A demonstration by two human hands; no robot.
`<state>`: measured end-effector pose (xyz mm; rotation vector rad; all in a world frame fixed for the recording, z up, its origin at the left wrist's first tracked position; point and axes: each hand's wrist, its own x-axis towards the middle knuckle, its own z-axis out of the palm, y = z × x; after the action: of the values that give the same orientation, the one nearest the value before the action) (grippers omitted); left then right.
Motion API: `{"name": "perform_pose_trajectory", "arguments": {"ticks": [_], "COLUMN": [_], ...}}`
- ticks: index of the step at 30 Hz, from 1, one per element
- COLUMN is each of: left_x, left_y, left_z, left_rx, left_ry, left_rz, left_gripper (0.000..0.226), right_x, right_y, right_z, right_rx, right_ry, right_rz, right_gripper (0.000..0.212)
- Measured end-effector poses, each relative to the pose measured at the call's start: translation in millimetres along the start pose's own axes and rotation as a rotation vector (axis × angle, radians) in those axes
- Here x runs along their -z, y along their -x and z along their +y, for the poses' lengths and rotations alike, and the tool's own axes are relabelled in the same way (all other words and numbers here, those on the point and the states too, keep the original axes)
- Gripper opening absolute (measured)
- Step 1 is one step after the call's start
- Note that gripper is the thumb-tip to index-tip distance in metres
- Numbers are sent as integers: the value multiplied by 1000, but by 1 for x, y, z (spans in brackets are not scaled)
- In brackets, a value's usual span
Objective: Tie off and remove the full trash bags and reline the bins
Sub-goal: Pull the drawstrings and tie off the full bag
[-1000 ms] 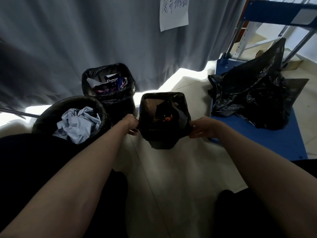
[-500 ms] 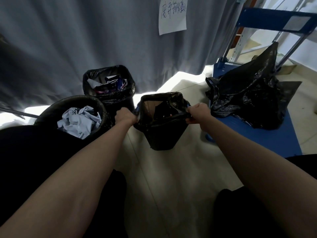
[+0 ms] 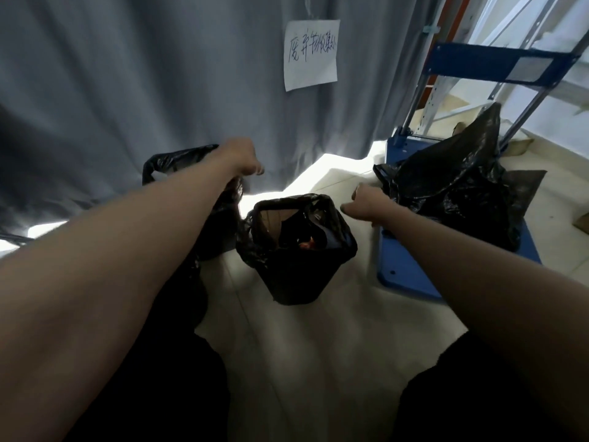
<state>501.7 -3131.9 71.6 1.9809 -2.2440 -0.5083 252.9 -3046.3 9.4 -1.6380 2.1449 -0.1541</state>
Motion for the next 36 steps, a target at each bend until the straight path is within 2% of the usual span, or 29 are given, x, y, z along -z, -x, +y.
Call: {"name": "perform_pose_trajectory", "arguments": {"ticks": [2,3,7,11,15,18,20,22,24,27,31,33,36], "left_x": [10,8,-23,-57,-82,-88,-91,-94,-97,-99,-90,-84,-80], "left_y": [-19,-27,-45,-47,-50,-47,-48,-51,-53,-54,-57,-56,-55], "left_z": [8,10,0,-17,-36,-41,-36,-30,-26,-25,-23,-21,-21], "left_rx": [-7,4,78,168,262,296,353,327,323,314,231,192,163], "left_ry": [39,53,82,-57,-56,-53,17,35,47,41,179,228,211], "left_rz": [-25,-34,-64,-242,-359,-473,-480,-414,-296,-141,5,20,-43], "left_gripper": [31,28,31,32,21,23,26,19,32,38,29,26,48], "right_x": [20,25,21,-2,-21,-30,-33,-35,-38,-37,-28,-24,-19], "right_y": [-10,-16,-35,-57,-81,-90,-93,-93,-92,-92,-92,-91,-89], "right_z": [-9,-13,-26,-25,-10,-4,-2,-3,-5,-7,-8,-8,-15], "right_rx": [29,30,-1,-87,-203,-248,-255,-249,-250,-240,-217,-207,-152], "right_ry": [-20,-36,-95,-126,-259,-361,-367,-346,-343,-322,-368,-354,-387], "right_rz": [3,-8,-114,-254,-401,-452,-459,-442,-396,-241,-46,58,168], "right_gripper": [26,22,28,20,16,14,21,29,32,34,34,31,25]}}
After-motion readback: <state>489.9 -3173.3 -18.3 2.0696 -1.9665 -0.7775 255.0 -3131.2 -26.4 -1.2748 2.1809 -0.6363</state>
